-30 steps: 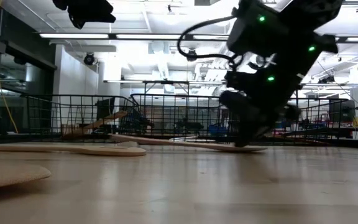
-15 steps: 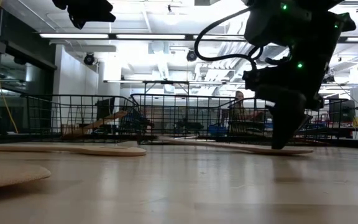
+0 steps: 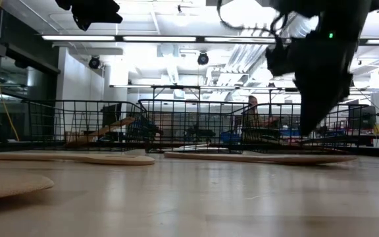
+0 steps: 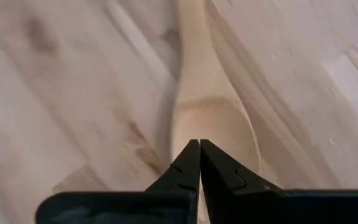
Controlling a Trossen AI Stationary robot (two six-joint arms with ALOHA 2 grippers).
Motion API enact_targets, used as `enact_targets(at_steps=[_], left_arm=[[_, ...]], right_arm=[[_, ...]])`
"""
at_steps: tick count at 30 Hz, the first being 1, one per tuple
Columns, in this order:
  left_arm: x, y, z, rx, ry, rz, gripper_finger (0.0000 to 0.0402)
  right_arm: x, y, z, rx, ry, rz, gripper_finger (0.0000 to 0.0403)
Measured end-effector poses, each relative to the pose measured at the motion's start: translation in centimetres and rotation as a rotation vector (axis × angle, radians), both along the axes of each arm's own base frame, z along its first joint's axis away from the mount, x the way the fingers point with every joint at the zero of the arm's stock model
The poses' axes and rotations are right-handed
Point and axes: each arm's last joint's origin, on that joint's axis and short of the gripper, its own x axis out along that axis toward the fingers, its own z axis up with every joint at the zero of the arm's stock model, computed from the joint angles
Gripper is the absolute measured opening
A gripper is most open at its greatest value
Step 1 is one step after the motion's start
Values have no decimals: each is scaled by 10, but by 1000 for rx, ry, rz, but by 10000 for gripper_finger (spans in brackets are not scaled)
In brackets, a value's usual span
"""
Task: Pick & Place Kitchen Items
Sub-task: Put the brown serving spoon into the left mesh basket
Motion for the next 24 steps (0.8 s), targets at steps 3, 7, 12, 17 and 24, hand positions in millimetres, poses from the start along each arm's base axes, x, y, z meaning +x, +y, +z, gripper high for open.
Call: enact_targets(at_steps=[3,7,12,17,24], left_arm=[[0,0,0,0,0,0,163],[0,0,0,1,0,0,163],[0,0,0,0,0,0,163],[0,0,0,1,2,0,163],[-1,0,-2,5,17,0,163]], right_arm=[[-3,-2,15,-4,-60,56,3],[0,-9,25,-23,-121,130,6],[10,-18,27,-4,-177,249,52],[14,-28,27,5,-197,300,133],[26,-42,48,21,-207,304,207]])
